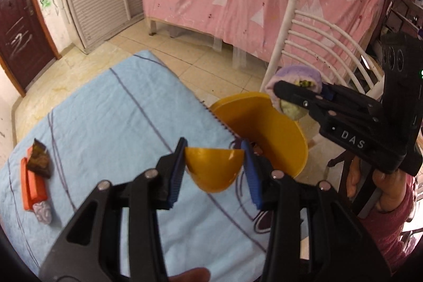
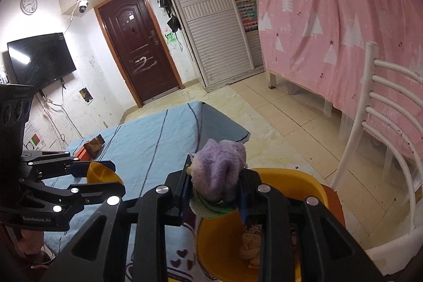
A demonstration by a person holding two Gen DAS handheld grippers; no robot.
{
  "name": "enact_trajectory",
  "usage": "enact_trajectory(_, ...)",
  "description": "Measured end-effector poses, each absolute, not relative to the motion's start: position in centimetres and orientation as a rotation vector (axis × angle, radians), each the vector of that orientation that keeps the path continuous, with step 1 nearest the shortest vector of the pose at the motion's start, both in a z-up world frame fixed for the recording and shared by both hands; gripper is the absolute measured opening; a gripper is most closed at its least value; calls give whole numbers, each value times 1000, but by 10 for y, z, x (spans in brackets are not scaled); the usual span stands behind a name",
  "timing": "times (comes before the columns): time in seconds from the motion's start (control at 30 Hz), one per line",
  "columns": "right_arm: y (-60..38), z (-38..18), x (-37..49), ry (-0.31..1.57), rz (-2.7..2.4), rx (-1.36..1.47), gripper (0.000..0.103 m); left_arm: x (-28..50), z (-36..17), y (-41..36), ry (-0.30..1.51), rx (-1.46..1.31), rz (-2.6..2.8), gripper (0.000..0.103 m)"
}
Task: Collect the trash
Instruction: 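Carry the half-sphere and purple cloth to the yellow bin and open both tools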
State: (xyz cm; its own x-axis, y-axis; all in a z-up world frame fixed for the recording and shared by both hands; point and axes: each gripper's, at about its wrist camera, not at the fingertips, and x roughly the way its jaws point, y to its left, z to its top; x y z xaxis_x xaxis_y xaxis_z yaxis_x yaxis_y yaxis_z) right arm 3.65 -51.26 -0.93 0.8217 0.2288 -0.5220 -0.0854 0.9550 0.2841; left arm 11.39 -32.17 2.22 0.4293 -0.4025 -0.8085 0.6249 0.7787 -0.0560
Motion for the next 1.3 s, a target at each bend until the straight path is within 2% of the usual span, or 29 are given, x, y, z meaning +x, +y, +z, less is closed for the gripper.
enact_trajectory(0.87, -589, -46, 28, 568, 70, 418, 24, 116, 7, -408, 916, 327, -697, 40)
enact_trajectory(0.93, -592, -50, 30, 576, 69, 431, 28, 121, 5, -408, 922, 301, -701, 64)
enact_trajectory(0.97, -592, -51, 30, 580, 70, 436, 34, 123, 5, -408, 925, 291, -703, 77)
enact_trajectory(1.1, -589, -57, 34, 600, 66, 440, 60, 127, 2, -400, 922, 289, -679, 78)
enact_trajectory(1.3, -577, -56, 40, 615, 77, 422, 62, 135, 4, -374, 915, 249, -650, 78)
